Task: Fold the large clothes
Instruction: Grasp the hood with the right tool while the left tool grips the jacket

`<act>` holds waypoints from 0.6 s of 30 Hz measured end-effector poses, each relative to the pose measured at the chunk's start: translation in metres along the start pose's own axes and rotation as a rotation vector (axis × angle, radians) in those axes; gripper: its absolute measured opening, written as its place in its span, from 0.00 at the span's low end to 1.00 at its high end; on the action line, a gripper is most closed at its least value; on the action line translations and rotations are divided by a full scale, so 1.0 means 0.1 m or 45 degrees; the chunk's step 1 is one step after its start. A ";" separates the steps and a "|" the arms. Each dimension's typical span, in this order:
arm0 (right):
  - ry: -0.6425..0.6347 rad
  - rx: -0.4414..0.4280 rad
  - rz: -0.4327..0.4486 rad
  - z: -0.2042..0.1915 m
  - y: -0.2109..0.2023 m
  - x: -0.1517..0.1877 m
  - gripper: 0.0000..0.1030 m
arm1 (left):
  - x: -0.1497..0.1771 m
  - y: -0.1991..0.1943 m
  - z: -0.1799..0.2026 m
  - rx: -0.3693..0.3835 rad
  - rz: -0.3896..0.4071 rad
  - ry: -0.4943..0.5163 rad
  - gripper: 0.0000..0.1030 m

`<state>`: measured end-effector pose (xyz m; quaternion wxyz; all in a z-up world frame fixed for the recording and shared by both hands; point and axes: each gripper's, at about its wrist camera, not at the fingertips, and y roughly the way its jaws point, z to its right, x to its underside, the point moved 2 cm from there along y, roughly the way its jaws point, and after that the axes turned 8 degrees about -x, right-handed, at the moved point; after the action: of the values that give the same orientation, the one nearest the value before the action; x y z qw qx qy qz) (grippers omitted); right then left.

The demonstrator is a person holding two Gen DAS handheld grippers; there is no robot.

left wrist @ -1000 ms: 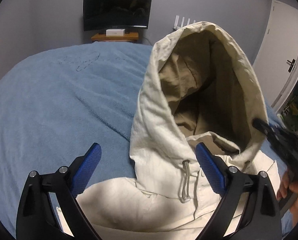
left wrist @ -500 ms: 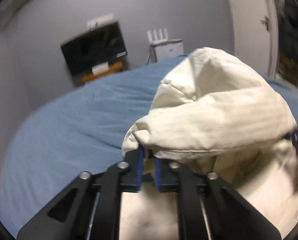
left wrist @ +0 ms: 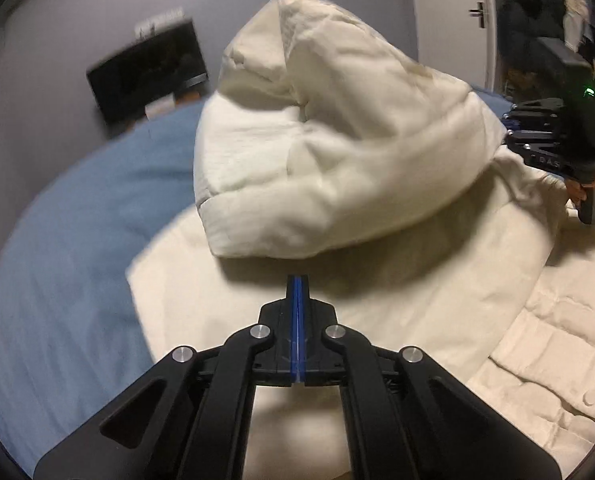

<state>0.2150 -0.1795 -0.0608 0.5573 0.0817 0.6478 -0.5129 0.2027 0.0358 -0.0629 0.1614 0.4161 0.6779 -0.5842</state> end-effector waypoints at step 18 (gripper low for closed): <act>0.040 -0.060 -0.106 0.14 0.14 0.09 0.50 | -0.77 0.00 0.07 0.390 0.048 -0.280 0.70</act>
<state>0.2303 -0.1880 -0.0743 0.5270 0.0497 0.6713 -0.5189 0.2469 0.0000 -0.0100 0.1803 0.3822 0.5514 -0.7193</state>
